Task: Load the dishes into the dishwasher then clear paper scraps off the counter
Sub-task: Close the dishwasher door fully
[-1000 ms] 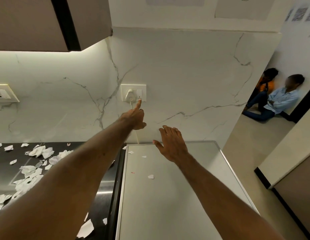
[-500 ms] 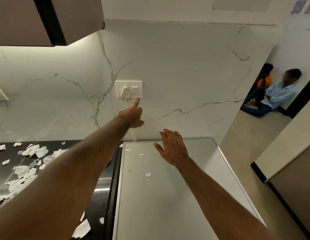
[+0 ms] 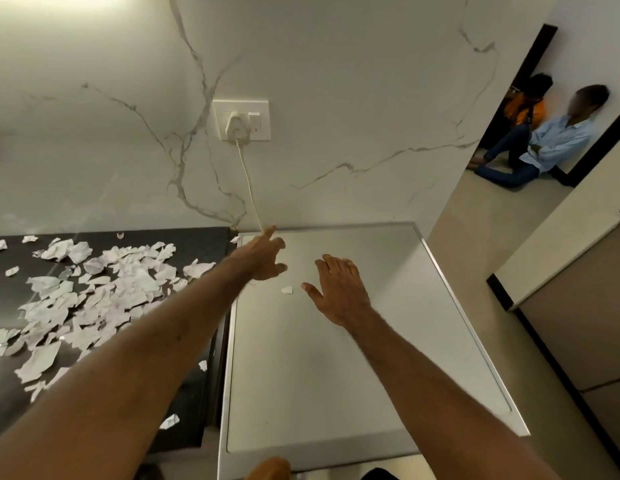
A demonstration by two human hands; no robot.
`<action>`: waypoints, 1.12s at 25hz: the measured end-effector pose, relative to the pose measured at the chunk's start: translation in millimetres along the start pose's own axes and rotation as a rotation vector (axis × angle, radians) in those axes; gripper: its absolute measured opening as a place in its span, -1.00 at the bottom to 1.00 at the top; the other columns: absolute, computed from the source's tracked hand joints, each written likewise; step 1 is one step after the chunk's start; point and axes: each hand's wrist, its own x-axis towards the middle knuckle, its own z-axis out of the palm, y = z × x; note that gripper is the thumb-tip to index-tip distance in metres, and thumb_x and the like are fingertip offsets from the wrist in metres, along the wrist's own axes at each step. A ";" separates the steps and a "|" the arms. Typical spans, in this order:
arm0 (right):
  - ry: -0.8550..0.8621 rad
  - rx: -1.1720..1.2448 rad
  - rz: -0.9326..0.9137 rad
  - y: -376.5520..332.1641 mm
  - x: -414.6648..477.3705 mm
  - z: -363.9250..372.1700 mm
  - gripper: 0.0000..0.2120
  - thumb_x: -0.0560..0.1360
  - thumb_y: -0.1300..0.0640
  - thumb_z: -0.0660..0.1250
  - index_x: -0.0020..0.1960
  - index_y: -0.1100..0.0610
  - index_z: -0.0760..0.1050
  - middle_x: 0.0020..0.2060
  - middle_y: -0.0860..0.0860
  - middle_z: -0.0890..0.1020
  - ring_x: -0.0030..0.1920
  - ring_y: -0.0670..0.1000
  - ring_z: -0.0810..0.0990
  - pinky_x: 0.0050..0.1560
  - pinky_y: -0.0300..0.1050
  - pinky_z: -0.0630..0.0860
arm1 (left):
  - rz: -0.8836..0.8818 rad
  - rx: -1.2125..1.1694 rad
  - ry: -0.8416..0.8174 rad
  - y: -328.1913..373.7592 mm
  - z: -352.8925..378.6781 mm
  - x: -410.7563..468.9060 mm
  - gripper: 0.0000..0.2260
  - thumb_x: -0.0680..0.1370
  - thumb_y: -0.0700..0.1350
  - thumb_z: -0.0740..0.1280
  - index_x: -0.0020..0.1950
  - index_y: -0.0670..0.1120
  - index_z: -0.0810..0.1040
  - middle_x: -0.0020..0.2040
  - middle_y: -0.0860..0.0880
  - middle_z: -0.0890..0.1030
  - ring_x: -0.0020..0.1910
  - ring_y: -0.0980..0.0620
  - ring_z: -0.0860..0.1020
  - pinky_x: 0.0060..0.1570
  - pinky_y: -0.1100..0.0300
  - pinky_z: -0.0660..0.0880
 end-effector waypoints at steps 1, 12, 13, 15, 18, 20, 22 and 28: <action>-0.013 0.007 -0.006 -0.3 -11.0 1.9 -0.37 0.67 -0.28 0.14 0.49 0.18 0.40 0.47 0.16 0.47 0.47 0.18 0.44 0.56 0.16 0.26 | -0.004 -0.010 -0.021 4.2 13.1 -13.6 -0.39 0.60 0.10 0.41 0.59 -0.04 0.30 0.69 -0.09 -0.06 0.57 -0.21 0.27 0.45 -0.14 0.39; -0.331 0.061 -0.220 9.4 -169.4 8.7 -0.56 0.69 -0.10 0.23 0.45 0.13 0.43 0.38 0.10 0.52 0.36 0.14 0.50 0.41 0.06 0.41 | -0.190 -0.268 -0.078 54.4 120.4 -186.6 -0.55 0.62 0.11 0.35 0.48 0.04 0.42 0.29 0.02 0.59 0.22 0.00 0.57 0.25 -0.01 0.53; -0.356 0.057 -0.232 9.6 -186.3 10.8 -0.58 0.69 -0.08 0.23 0.44 0.13 0.44 0.36 0.09 0.54 0.34 0.14 0.51 0.39 0.06 0.42 | -0.213 -0.273 -0.078 59.1 129.8 -205.0 -0.60 0.62 0.12 0.33 0.44 0.06 0.45 0.19 0.06 0.62 0.15 0.02 0.58 0.21 0.00 0.55; -0.382 0.038 -0.249 7.9 -219.0 15.7 -0.64 0.68 -0.03 0.22 0.40 0.12 0.47 0.32 0.09 0.57 0.29 0.14 0.54 0.36 0.07 0.41 | -0.253 -0.268 -0.074 69.6 150.6 -241.0 -0.67 0.63 0.12 0.29 0.39 0.11 0.47 0.07 0.10 0.64 0.05 0.05 0.59 0.14 -0.01 0.57; -0.383 0.039 -0.266 2.0 -265.7 22.5 -0.70 0.63 0.05 0.24 0.32 0.12 0.50 0.24 0.09 0.59 0.22 0.15 0.55 0.35 0.06 0.40 | -0.292 -0.327 -0.064 90.0 180.8 -297.7 -0.73 0.64 0.12 0.24 0.33 0.16 0.45 0.02 0.10 0.67 -0.02 0.04 0.62 0.07 -0.02 0.61; -0.336 0.108 -0.268 -5.4 -292.1 23.3 -0.71 0.62 0.06 0.25 0.29 0.12 0.52 0.19 0.08 0.60 0.17 0.13 0.56 0.31 0.05 0.45 | -0.301 -0.318 -0.106 103.4 198.7 -330.5 -0.76 0.63 0.12 0.20 0.27 0.14 0.46 0.01 0.06 0.66 -0.05 0.03 0.62 0.05 -0.04 0.61; -0.314 0.188 -0.276 -13.9 -313.9 24.4 -0.74 0.64 0.03 0.21 0.24 0.10 0.54 0.14 0.07 0.61 0.13 0.13 0.58 0.20 0.06 0.51 | -0.306 -0.251 -0.212 111.6 214.8 -352.6 -0.73 0.60 0.13 0.16 0.22 0.09 0.49 0.06 0.01 0.65 -0.02 -0.03 0.62 0.06 -0.08 0.61; -0.636 0.168 -0.111 -30.8 -359.9 24.2 -0.57 0.67 -0.03 0.22 0.47 0.13 0.34 0.31 0.17 0.59 0.30 0.24 0.56 0.25 0.11 0.52 | -0.393 -0.160 -0.437 109.7 243.9 -383.4 -0.54 0.57 0.14 0.30 0.43 -0.01 0.43 0.32 -0.09 0.56 0.26 -0.13 0.56 0.25 -0.10 0.53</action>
